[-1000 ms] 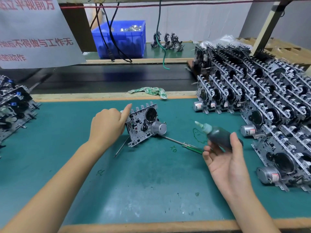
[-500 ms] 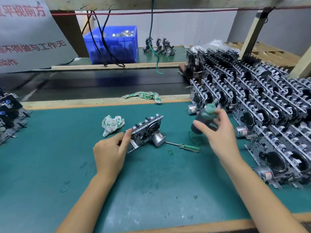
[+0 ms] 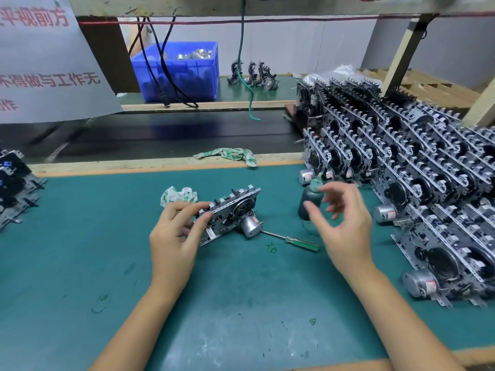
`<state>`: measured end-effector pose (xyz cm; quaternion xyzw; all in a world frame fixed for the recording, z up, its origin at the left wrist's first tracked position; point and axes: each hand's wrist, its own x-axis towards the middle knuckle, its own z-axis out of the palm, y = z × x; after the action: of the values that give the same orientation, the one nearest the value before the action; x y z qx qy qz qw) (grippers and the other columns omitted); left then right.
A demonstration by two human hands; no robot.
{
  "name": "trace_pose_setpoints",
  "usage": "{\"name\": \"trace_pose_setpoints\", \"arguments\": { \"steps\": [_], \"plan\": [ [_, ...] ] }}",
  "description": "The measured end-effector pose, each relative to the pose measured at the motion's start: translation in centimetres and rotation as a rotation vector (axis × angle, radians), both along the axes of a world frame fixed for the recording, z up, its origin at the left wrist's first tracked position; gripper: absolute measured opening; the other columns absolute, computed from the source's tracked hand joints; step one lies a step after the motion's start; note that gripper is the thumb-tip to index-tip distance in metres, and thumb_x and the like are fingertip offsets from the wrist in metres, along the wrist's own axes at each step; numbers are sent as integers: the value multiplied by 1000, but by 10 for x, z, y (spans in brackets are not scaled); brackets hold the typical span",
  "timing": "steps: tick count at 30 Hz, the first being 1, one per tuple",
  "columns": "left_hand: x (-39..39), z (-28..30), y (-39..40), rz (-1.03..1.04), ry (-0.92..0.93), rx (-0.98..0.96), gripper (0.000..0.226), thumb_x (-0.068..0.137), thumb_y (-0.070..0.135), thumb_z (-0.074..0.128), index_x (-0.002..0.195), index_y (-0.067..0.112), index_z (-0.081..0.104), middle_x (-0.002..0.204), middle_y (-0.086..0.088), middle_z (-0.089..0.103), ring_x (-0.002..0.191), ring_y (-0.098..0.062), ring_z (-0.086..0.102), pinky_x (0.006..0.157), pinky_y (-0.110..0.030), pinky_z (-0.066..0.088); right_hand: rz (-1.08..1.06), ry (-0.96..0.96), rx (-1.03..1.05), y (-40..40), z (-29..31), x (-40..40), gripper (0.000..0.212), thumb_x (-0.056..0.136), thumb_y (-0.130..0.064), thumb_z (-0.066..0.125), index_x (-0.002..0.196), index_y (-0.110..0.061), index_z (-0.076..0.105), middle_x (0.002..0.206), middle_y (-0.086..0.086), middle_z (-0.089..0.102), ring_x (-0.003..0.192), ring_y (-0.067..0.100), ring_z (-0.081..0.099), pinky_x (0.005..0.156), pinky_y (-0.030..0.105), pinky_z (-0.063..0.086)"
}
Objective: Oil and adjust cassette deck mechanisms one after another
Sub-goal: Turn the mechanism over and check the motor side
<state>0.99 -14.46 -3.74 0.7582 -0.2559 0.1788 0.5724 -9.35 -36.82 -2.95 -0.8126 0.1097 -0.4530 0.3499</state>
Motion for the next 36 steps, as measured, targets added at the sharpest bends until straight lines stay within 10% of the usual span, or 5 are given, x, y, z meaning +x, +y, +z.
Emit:
{"name": "trace_pose_setpoints", "arguments": {
  "steps": [12,21,27,36],
  "plan": [
    [-9,16,5,-359,271,-197,23,79,8,57,97,15,69,85,-5,48,51,-15,57,56,-18,50,413,332,41,31,-7,-3,63,72,-42,73,127,-46,42,119,-27,47,118,0,45,95,11,34],
    [-8,15,7,-399,330,-227,26,80,13,57,84,27,78,98,14,62,48,-11,52,53,-19,50,339,148,257,35,-3,11,30,77,-8,75,86,-35,64,82,-10,66,71,2,59,73,15,47],
    [-11,11,7,-513,506,-236,18,80,15,60,78,17,78,93,0,70,35,-14,45,39,-16,41,406,162,287,30,3,-7,17,69,-36,74,74,-27,61,74,-10,64,67,3,58,68,13,46],
    [-28,13,-3,-230,-1,-45,19,80,30,62,62,22,63,67,8,63,66,-27,54,59,-34,41,620,486,250,35,9,-12,33,62,-32,81,88,-38,61,91,-14,63,80,5,59,77,16,44]
  ]
}}
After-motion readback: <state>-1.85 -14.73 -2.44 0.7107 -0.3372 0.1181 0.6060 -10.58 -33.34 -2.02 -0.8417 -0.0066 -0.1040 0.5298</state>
